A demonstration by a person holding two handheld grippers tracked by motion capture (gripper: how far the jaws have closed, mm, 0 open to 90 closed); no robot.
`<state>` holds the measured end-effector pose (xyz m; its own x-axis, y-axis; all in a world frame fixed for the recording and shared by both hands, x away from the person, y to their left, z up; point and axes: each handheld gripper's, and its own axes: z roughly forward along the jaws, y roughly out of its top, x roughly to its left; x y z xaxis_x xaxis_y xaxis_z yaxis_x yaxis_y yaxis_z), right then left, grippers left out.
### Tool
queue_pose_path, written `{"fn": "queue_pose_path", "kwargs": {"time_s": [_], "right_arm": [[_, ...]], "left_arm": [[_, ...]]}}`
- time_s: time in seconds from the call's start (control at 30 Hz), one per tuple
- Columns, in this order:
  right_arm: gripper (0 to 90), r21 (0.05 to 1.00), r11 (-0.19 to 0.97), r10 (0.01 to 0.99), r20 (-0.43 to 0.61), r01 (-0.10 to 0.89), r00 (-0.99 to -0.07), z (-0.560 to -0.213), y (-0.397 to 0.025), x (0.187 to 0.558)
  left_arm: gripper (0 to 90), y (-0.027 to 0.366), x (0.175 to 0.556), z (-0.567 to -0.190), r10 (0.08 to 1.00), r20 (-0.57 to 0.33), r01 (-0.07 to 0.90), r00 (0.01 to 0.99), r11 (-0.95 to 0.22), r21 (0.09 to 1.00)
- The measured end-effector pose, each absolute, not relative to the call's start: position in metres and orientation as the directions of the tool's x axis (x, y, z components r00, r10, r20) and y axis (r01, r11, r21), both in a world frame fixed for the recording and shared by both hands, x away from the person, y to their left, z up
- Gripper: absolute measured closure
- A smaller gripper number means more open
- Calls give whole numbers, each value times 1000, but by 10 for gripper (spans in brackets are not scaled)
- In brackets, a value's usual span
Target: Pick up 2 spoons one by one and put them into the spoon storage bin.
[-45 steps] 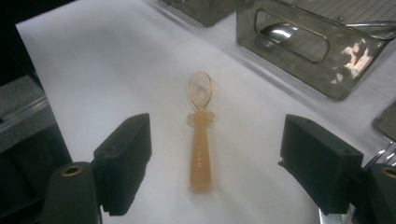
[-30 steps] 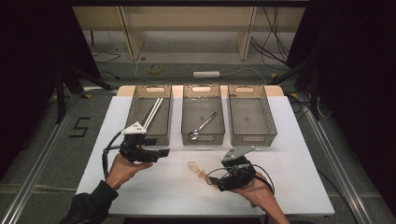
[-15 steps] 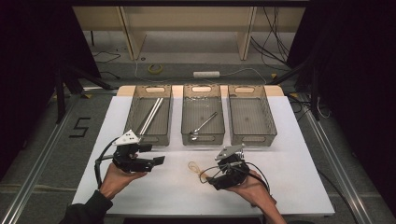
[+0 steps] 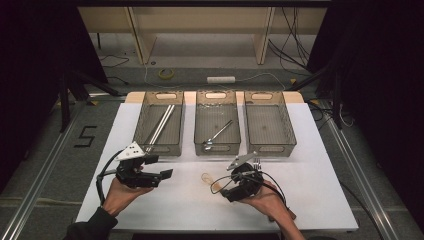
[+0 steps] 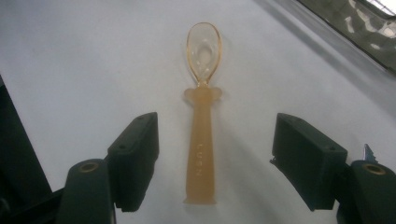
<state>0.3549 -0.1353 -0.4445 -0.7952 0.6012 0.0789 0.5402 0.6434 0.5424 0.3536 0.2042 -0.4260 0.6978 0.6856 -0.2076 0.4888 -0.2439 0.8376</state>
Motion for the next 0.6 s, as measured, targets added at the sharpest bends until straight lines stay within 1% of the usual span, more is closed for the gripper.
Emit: {"fn": "queue_pose_path", "kwargs": {"time_s": [0.13,0.23,0.37,0.6], "right_arm": [[365,529,651,599,81,544,-796,-446,-133,357],[397,514,659,596,88,549,-798,-448,-131,359],[462,493,674,593,83,550,-801,-452,-127,361],[563,459,688,596,85,562,-799,-457,-121,363]], "left_arm": [[188,206,352,-426,683,-213,487,699,-236,841],[188,205,349,-424,673,-196,462,713,-241,854],[180,205,346,-423,661,-193,448,725,-241,861],[174,206,342,-423,649,-220,456,728,-219,862]]}}
